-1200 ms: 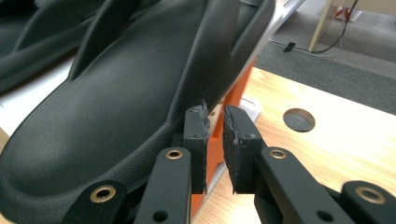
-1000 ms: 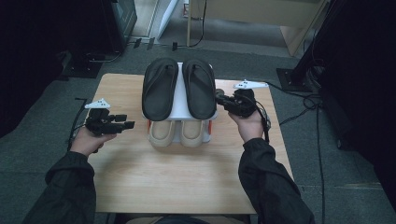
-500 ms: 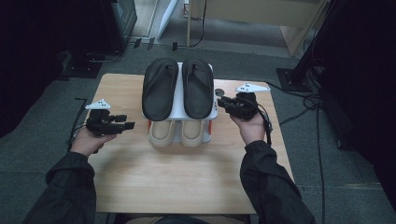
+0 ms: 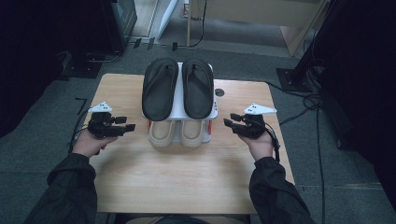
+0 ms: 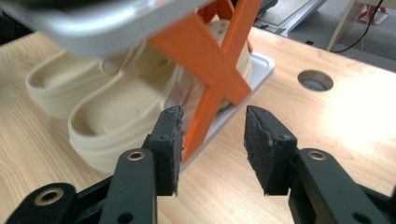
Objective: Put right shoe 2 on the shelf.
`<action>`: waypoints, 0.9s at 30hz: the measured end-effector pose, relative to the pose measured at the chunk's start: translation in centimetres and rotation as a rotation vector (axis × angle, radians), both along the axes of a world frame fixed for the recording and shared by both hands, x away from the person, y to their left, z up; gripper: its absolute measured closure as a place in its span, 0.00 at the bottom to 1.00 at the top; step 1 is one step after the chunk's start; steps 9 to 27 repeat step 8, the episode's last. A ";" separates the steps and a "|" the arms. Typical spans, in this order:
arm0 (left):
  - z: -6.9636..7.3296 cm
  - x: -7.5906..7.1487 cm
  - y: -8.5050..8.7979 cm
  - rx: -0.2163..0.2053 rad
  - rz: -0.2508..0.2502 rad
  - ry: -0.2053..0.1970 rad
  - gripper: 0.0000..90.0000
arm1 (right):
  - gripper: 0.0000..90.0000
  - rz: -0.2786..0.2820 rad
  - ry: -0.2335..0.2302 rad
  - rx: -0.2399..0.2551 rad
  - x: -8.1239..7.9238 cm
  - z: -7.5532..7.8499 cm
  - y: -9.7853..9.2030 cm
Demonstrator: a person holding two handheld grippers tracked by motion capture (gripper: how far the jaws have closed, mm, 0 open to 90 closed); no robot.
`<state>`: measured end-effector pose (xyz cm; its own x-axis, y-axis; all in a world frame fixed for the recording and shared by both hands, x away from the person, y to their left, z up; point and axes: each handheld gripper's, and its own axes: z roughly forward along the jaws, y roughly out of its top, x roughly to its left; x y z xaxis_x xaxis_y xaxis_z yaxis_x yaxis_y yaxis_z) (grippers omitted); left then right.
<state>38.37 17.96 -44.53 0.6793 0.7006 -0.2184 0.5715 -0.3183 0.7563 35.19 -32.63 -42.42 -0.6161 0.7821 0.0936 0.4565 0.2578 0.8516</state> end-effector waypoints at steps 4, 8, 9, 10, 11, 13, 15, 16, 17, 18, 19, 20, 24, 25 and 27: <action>-0.1 0.1 0.0 0.008 0.005 0.004 0.41 | 0.56 0.011 0.013 0.001 -0.3 -1.0 -0.2; 0.0 0.0 0.0 0.000 0.006 0.003 0.41 | 0.55 -0.007 0.031 0.009 -0.4 -1.9 -0.7; 0.0 0.0 0.0 0.000 0.006 0.003 0.41 | 0.55 -0.007 0.031 0.009 -0.4 -1.9 -0.7; 0.0 0.0 0.0 0.000 0.006 0.003 0.41 | 0.55 -0.007 0.031 0.009 -0.4 -1.9 -0.7; 0.0 0.0 0.0 0.000 0.006 0.003 0.41 | 0.55 -0.007 0.031 0.009 -0.4 -1.9 -0.7; 0.0 0.0 0.0 0.000 0.006 0.003 0.41 | 0.55 -0.007 0.031 0.009 -0.4 -1.9 -0.7; 0.0 0.0 0.0 0.000 0.006 0.003 0.41 | 0.55 -0.007 0.031 0.009 -0.4 -1.9 -0.7; 0.0 0.0 0.0 0.000 0.006 0.003 0.41 | 0.55 -0.007 0.031 0.009 -0.4 -1.9 -0.7; 0.0 0.0 0.0 0.000 0.006 0.003 0.41 | 0.55 -0.007 0.031 0.009 -0.4 -1.9 -0.7; 0.0 0.0 0.0 0.000 0.006 0.003 0.41 | 0.55 -0.007 0.031 0.009 -0.4 -1.9 -0.7; 0.0 0.0 0.0 0.000 0.006 0.003 0.41 | 0.55 -0.007 0.031 0.009 -0.4 -1.9 -0.7; 0.0 0.0 0.0 0.000 0.006 0.003 0.41 | 0.55 -0.007 0.031 0.009 -0.4 -1.9 -0.7; 0.0 0.0 0.0 0.000 0.006 0.003 0.41 | 0.55 -0.007 0.031 0.009 -0.4 -1.9 -0.7; 0.0 0.0 0.0 0.000 0.006 0.003 0.41 | 0.55 -0.007 0.031 0.009 -0.4 -1.9 -0.7; 0.0 0.0 0.0 0.000 0.006 0.003 0.41 | 0.55 -0.007 0.031 0.009 -0.4 -1.9 -0.7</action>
